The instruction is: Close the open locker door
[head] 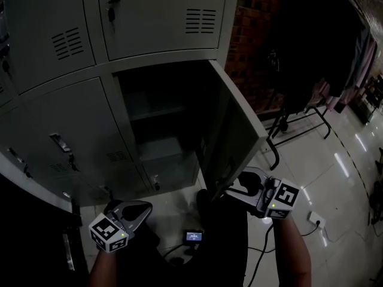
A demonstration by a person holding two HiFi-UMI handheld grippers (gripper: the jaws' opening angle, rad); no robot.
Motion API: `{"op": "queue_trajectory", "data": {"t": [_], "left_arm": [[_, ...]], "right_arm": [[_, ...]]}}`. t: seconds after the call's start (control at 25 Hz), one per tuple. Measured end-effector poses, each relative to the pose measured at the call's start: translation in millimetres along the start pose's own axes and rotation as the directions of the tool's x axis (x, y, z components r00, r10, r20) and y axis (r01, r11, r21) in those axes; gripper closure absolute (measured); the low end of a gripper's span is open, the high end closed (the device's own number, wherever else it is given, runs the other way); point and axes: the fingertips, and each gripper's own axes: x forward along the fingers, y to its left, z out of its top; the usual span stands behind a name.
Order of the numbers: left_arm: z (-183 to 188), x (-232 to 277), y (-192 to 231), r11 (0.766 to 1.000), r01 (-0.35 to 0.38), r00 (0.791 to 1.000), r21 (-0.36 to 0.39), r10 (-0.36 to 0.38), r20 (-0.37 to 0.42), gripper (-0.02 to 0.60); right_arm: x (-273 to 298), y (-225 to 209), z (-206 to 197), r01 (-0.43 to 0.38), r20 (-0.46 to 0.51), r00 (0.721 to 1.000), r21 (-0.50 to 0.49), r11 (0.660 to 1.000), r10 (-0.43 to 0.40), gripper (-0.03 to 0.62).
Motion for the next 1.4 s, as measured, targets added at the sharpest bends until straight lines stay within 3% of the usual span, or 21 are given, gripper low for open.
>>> {"op": "queue_trajectory", "data": {"t": [0.24, 0.4, 0.92, 1.16, 1.4], "left_arm": [[2, 1, -1, 1.0, 0.003, 1.0, 0.002, -0.003, 0.009, 0.569], [2, 2, -2, 1.0, 0.006, 1.0, 0.0, -0.006, 0.016, 0.569], [5, -8, 1, 1.0, -0.004, 0.999, -0.012, 0.005, 0.051, 0.569], [5, -11, 3, 1.0, -0.011, 0.998, -0.012, 0.012, 0.058, 0.569], [6, -14, 5, 1.0, -0.016, 0.997, -0.01, 0.017, 0.075, 0.569]], "right_arm": [[28, 6, 0, -0.041, -0.001, 0.999, 0.005, 0.999, 0.041, 0.461], [63, 16, -1, -0.046, -0.001, 0.999, -0.007, 0.999, 0.046, 0.476], [181, 6, 8, 0.084, -0.007, 0.996, -0.014, 0.996, -0.084, 0.49], [223, -11, 10, 0.145, -0.033, 0.989, -0.045, 0.988, -0.147, 0.487], [262, -29, 12, 0.153, -0.054, 0.987, -0.032, 0.988, -0.155, 0.384]]}}
